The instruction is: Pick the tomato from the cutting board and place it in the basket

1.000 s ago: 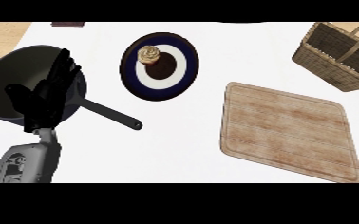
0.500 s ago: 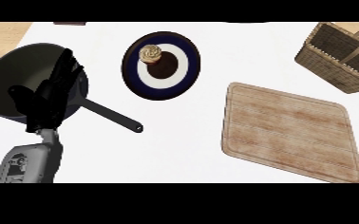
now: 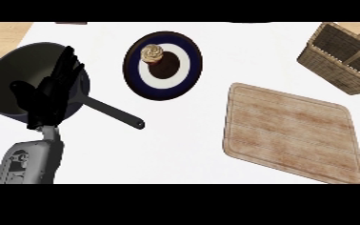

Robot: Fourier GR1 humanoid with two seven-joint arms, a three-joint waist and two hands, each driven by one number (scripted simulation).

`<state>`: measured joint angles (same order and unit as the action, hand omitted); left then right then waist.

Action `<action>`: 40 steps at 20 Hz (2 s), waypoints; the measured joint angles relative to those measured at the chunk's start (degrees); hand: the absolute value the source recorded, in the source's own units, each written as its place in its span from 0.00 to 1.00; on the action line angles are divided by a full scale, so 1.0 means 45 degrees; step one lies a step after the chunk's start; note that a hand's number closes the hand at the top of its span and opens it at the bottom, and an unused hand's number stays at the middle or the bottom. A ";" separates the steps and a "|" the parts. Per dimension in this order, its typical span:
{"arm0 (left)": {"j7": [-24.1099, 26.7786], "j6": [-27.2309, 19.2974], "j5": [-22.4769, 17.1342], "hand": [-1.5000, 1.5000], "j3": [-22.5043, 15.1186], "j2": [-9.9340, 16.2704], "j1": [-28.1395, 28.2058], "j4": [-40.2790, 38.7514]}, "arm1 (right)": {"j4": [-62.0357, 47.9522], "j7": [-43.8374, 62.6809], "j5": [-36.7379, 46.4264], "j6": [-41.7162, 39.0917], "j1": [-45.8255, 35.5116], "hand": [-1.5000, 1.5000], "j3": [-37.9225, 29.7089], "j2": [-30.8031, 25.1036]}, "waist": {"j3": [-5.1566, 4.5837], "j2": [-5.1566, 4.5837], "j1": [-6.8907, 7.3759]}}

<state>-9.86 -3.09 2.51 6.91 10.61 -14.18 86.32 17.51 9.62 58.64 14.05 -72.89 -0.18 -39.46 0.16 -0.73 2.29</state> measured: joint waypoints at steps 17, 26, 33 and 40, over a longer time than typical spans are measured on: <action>0.0002 0.0053 -0.0012 0.50 0.0054 0.0022 -0.0081 -0.0012 | -0.1800 -0.0260 0.0441 -0.1251 -0.0049 1.00 -0.0110 -0.0266 | 0.0021 -0.0038 0.0087; 0.0166 0.0167 -0.0063 0.50 0.0083 0.0049 -0.0140 -0.0097 | -0.2210 -0.0311 0.0868 -0.1129 0.0190 1.00 0.0064 -0.0363 | 0.0029 -0.0069 0.0155; 0.0329 0.0150 -0.0032 0.50 0.0122 0.0044 -0.0181 -0.0225 | -0.2488 -0.0376 0.0982 -0.1411 0.0397 1.00 0.0066 -0.0269 | 0.0040 -0.0055 0.0140; 0.0422 0.0271 -0.0092 0.50 0.0183 0.0121 -0.0145 -0.0247 | -0.2648 -0.0449 0.0877 -0.1926 0.0500 1.00 -0.0107 -0.0314 | 0.0046 -0.0055 0.0160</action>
<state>-7.96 -1.87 2.10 7.74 11.16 -14.83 85.21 5.59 7.59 62.59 5.39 -70.64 -0.67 -40.88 0.37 -0.97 3.01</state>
